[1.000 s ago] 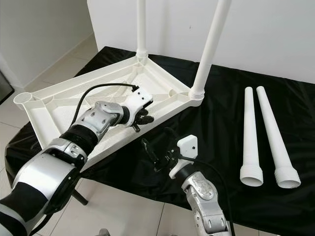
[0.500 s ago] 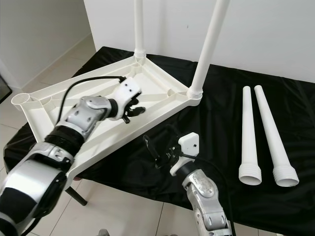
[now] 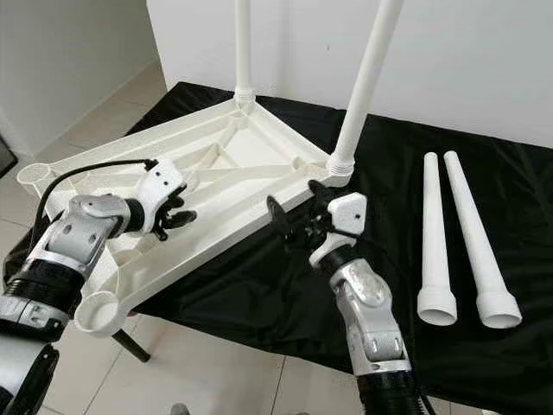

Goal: Building children table

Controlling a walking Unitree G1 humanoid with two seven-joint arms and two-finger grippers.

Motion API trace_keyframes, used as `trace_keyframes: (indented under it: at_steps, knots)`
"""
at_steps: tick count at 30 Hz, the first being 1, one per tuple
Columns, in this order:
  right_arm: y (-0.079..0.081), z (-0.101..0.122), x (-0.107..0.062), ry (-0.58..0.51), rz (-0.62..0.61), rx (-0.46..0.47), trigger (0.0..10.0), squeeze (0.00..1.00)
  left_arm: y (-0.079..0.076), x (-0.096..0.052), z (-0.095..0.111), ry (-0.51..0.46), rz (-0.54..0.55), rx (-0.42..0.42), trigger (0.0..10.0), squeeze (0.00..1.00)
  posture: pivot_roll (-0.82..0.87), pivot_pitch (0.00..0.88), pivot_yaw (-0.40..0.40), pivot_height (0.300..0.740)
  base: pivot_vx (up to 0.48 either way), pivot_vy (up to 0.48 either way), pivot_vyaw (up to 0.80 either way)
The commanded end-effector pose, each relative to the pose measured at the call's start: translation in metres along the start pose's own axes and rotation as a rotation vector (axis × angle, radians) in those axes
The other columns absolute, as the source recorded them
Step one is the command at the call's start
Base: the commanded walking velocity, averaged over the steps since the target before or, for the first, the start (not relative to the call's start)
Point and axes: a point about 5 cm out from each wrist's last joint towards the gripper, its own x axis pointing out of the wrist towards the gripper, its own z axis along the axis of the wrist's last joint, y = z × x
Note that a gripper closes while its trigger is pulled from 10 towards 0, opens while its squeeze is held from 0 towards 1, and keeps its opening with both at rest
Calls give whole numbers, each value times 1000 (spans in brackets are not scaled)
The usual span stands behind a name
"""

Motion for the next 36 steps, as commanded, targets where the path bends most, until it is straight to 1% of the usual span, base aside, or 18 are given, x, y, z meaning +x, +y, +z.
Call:
trace_keyframes:
  at_steps: [1,2,3,5,6,8,10,11,13,14,18,20,21,24,27,32,34,36]
  knots:
    - [1,-3,1,20,-5,5,10000,0,0,0,-9,44,49,-10,10000,0,-27,30,-8,740,0,0,0]
    - [0,-2,1,18,-8,3,10000,0,-6,0,-15,65,40,-11,10000,0,-30,32,-8,740,0,0,0]
    - [0,-2,1,18,-8,3,10000,0,-6,0,-15,65,40,-11,10000,0,-30,32,-8,740,0,0,0]
    - [-2,-1,2,15,-13,-1,10000,0,-15,1,-23,100,17,2,10000,0,-35,35,-6,740,0,0,0]
    - [-2,-1,2,15,-13,-1,10000,0,-15,1,-23,100,17,2,10000,0,-35,35,-6,740,0,0,0]
    - [-6,2,2,11,-23,-8,10000,0,-27,4,-29,125,-24,-6,10000,0,-38,39,-5,740,0,0,0]
    - [-8,4,3,5,-31,-10,10000,0,-37,9,-29,132,-59,-22,10000,0,-40,37,-4,740,0,0,0]
    - [-8,4,3,5,-31,-10,10000,0,-37,9,-29,132,-59,-22,10000,0,-40,37,-4,740,0,0,0]
    - [-8,4,4,2,-35,-10,10000,0,-45,14,-23,118,-88,-40,10000,0,-41,39,-2,740,0,0,0]
    - [-8,4,4,2,-35,-10,10000,0,-45,14,-23,118,-88,-40,10000,0,-41,39,-2,740,0,0,0]
    - [-8,5,5,1,-37,-13,10000,0,-63,24,-2,75,-168,-22,10000,0,-44,37,3,740,0,0,0]
    - [-9,5,6,-1,-39,-15,10000,0,-69,27,7,55,-189,-14,10000,0,-47,35,6,740,0,0,0]
    - [-9,5,6,-1,-39,-15,10000,0,-69,27,7,55,-189,-14,10000,0,-47,35,6,740,0,0,0]
    - [-9,5,6,-2,-41,-17,10000,0,-75,31,15,40,-212,-9,10000,0,-49,35,6,740,0,0,0]
    - [-9,5,6,-2,-43,-19,10000,0,-87,38,30,10,-250,-2,10000,0,-55,30,12,740,0,0,0]
    - [-10,5,6,-3,-47,-22,10000,0,-92,42,39,-10,-259,1,10000,0,-56,28,15,740,0,0,0]
    - [-9,5,7,-9,-52,-21,10000,0,-99,47,50,-35,-273,-2,10000,0,-60,18,23,740,0,0,0]
    - [-9,6,7,-11,-54,-20,10000,0,-102,49,55,-44,-278,-3,10000,0,-61,17,24,740,0,0,0]
